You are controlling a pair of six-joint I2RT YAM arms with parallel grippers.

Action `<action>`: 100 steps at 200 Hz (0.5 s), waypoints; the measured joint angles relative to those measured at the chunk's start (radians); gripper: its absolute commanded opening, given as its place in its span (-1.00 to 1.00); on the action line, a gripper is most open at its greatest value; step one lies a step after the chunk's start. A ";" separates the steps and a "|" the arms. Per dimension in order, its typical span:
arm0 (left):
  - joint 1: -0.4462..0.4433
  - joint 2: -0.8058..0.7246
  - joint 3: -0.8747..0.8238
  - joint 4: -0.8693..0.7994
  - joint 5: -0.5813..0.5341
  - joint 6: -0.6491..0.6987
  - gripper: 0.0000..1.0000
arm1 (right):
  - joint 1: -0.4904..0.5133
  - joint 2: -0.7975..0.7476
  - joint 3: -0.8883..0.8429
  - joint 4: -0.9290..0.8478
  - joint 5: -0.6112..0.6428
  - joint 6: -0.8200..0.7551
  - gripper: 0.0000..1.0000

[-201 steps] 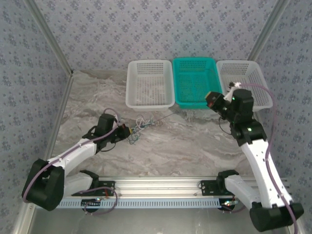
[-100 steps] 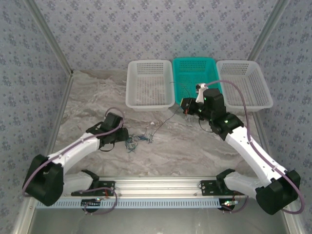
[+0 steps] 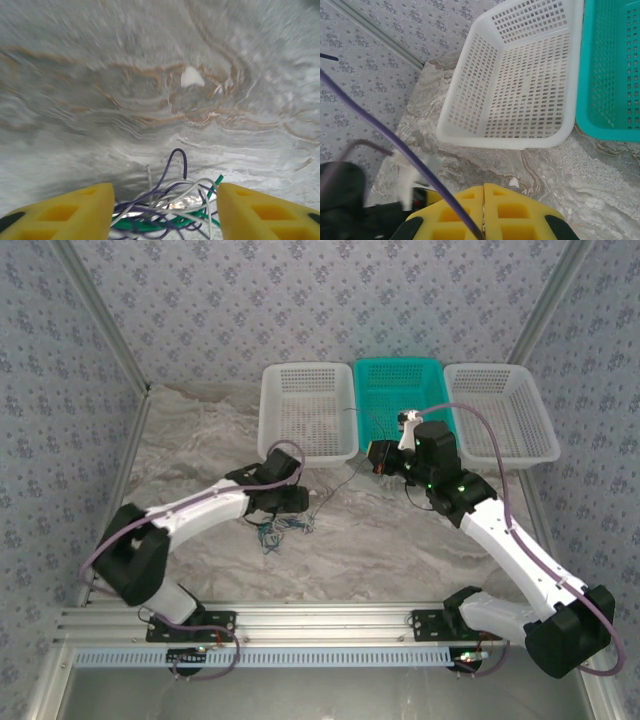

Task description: Untangle the cables

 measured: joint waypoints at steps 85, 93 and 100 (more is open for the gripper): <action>-0.019 0.163 0.012 -0.009 -0.032 -0.057 -0.22 | 0.013 -0.007 0.000 -0.024 0.033 -0.007 -1.00; -0.021 0.163 0.008 -0.009 -0.048 -0.062 -0.27 | 0.013 -0.007 0.000 -0.024 0.039 -0.007 -1.00; -0.025 0.162 0.003 -0.009 -0.061 -0.067 -0.36 | 0.013 -0.007 0.000 -0.026 0.045 -0.007 -1.00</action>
